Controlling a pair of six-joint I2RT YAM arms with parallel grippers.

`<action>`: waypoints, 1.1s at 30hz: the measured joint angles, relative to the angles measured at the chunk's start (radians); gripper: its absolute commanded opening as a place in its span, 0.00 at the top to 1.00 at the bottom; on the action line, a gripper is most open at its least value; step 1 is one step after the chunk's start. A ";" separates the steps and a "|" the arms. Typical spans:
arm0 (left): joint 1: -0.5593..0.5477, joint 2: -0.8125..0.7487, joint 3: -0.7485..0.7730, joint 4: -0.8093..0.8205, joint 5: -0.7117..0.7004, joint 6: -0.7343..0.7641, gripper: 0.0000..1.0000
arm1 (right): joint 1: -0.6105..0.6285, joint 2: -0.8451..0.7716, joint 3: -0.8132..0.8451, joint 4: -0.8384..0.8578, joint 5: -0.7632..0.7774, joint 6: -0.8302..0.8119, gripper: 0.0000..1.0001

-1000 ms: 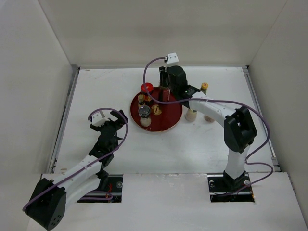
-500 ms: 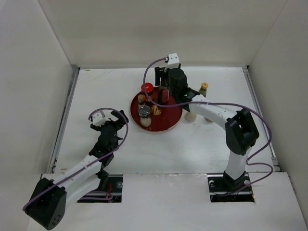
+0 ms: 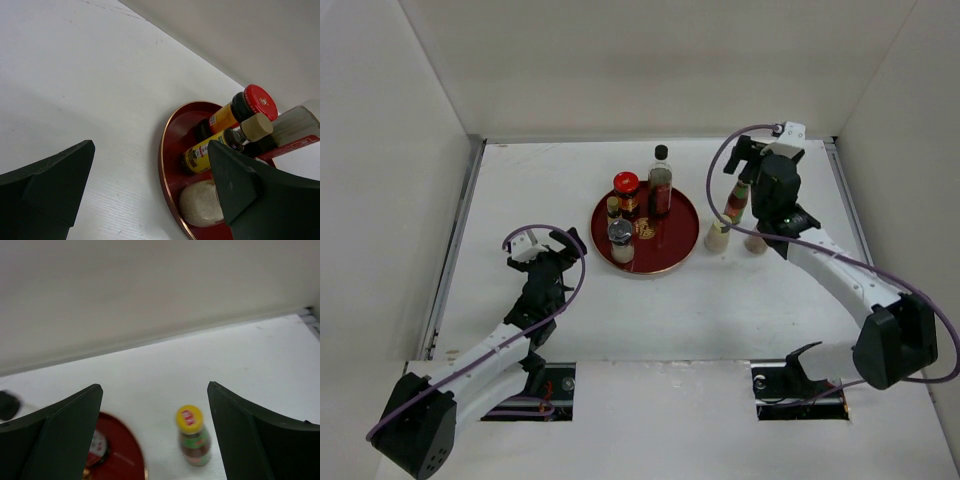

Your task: Organize the condiment bottles

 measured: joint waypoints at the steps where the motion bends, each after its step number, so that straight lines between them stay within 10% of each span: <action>1: -0.001 0.000 0.000 0.000 0.001 0.000 0.00 | -0.030 0.003 -0.006 -0.008 0.011 0.008 0.07; 9: -0.002 0.018 0.000 0.002 0.006 0.000 0.00 | -0.097 0.177 -0.006 -0.110 -0.005 0.029 0.18; 18: -0.002 0.047 0.000 0.012 0.014 0.000 0.00 | -0.117 0.261 0.017 -0.135 -0.031 0.043 0.60; 33: -0.002 0.049 0.000 0.015 0.019 0.000 0.00 | -0.046 -0.061 -0.011 -0.113 -0.007 -0.014 0.63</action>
